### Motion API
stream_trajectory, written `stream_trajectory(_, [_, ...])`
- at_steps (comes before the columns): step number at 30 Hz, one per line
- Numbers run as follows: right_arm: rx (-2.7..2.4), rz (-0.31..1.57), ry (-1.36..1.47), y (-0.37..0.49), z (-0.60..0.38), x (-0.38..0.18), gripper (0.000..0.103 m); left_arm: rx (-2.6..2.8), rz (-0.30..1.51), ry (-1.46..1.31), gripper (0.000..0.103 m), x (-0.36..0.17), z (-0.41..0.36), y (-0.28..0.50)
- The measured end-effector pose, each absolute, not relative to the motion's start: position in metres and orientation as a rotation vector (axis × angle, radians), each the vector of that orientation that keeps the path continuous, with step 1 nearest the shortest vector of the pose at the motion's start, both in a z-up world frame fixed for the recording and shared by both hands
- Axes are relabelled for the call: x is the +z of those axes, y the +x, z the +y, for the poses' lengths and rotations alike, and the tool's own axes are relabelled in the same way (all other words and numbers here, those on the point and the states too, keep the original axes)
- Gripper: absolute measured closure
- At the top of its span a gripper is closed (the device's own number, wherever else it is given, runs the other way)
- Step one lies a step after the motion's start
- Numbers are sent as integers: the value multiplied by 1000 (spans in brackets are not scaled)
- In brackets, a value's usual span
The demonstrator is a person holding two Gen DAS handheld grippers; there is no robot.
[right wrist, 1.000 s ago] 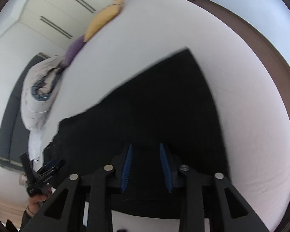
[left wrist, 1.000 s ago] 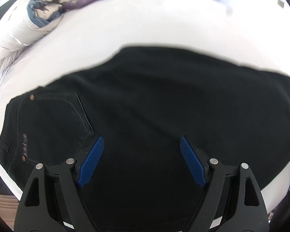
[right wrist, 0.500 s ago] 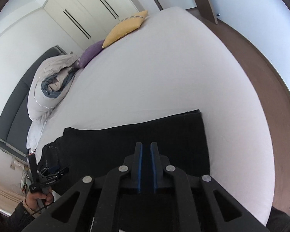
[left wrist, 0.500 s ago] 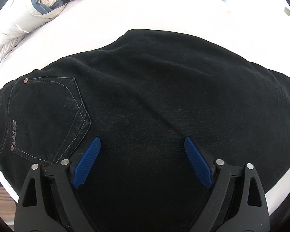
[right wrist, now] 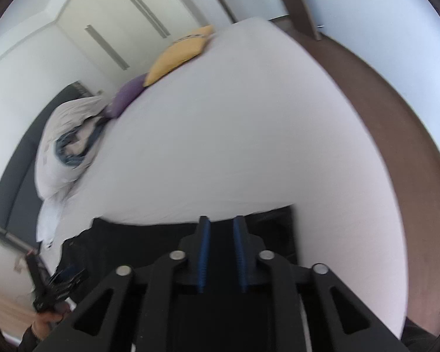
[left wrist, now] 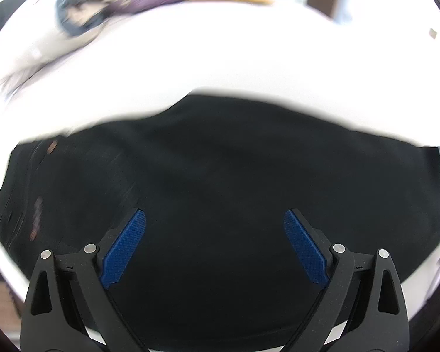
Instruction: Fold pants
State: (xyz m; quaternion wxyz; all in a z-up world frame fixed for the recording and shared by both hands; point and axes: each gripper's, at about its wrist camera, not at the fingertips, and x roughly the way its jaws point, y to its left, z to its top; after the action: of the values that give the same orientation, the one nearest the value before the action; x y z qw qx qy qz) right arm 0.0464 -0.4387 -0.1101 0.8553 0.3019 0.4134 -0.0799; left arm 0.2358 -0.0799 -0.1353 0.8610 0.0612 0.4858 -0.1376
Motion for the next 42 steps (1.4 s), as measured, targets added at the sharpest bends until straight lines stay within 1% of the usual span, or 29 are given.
stream_trajectory(1, [-98, 874, 626, 48, -419, -111, 64, -319, 1010, 141, 7, -132, -92, 241])
stream_trajectory(4, [-17, 956, 599, 58, -378, -139, 64, -426, 996, 190, 7, -134, -138, 263])
stream_trajectory(5, [-44, 1005, 597, 61, -375, -155, 64, -459, 1005, 209, 12, -140, -152, 268])
stream_trajectory(6, [-91, 1065, 620, 59, -380, -175, 73, -491, 1030, 240, 17, -149, -164, 279])
stream_trajectory(7, [-105, 1060, 648, 55, -387, -183, 97, -498, 1065, 292, 29, -162, -174, 289])
stream_trajectory(8, [-122, 1049, 668, 50, -395, -187, 103, -499, 1085, 324, 30, -172, -177, 296])
stream_trajectory(10, [-121, 1048, 714, 37, -415, -188, 103, -551, 1096, 318, 27, -182, -174, 312])
stream_trajectory(12, [-144, 1051, 675, 31, -423, -183, 103, -597, 1098, 305, 27, -180, -167, 323])
stream_trajectory(16, [-193, 1029, 681, 11, -449, -178, 103, -569, 1055, 306, 33, -179, -138, 351])
stream_trajectory(18, [-225, 1025, 669, 2, -456, -172, 103, -498, 1059, 285, 38, -179, -114, 371])
stream_trajectory(20, [-252, 1036, 651, 5, -446, -163, 103, -419, 1050, 308, 38, -176, -98, 381])
stream_trajectory(21, [-256, 1034, 649, 3, -443, -156, 96, -323, 1031, 354, 38, -173, -89, 383])
stream_trajectory(22, [-235, 1010, 658, 1, -436, -148, 96, -246, 1012, 379, 38, -169, -82, 383])
stream_trajectory(24, [-131, 946, 684, -9, -424, -133, 96, -114, 967, 350, 39, -155, -62, 373])
stream_trajectory(25, [-75, 935, 695, -10, -412, -129, 96, -122, 954, 293, 41, -150, -49, 362])
stream_trajectory(27, [19, 931, 699, -5, -390, -132, 95, -237, 920, 181, 40, -139, -49, 321])
stream_trajectory(28, [51, 940, 698, -3, -379, -138, 92, -264, 916, 202, 38, -143, -60, 308])
stream_trajectory(29, [75, 964, 709, -1, -372, -150, 91, -268, 923, 267, 35, -150, -72, 291])
stream_trajectory(30, [60, 1015, 710, 1, -368, -167, 91, -261, 950, 319, 34, -164, -81, 276])
stream_trajectory(31, [11, 1062, 696, 1, -369, -179, 99, -248, 994, 350, 33, -183, -78, 273])
stream_trajectory(32, [-20, 1076, 702, -3, -375, -190, 103, -257, 988, 302, 29, -193, -64, 267])
stream_trajectory(33, [-20, 1049, 731, -9, -383, -191, 103, -251, 979, 248, 26, -194, -50, 264])
stream_trajectory(36, [-152, 1014, 712, -26, -407, -176, 103, -197, 992, 127, 23, -182, 6, 267])
stream_trajectory(37, [-202, 1009, 693, -30, -414, -171, 103, -199, 994, 122, 24, -179, 16, 269])
stream_trajectory(38, [-249, 1009, 692, -35, -423, -165, 103, -97, 981, 185, 26, -177, 28, 270])
stream_trajectory(39, [-263, 999, 705, -41, -430, -160, 96, -28, 967, 219, 28, -173, 41, 273])
stream_trajectory(40, [-248, 974, 714, -44, -432, -151, 95, -7, 957, 189, 28, -169, 55, 274])
stream_trajectory(42, [-151, 930, 739, -42, -425, -140, 94, -22, 945, 12, 28, -157, 88, 279])
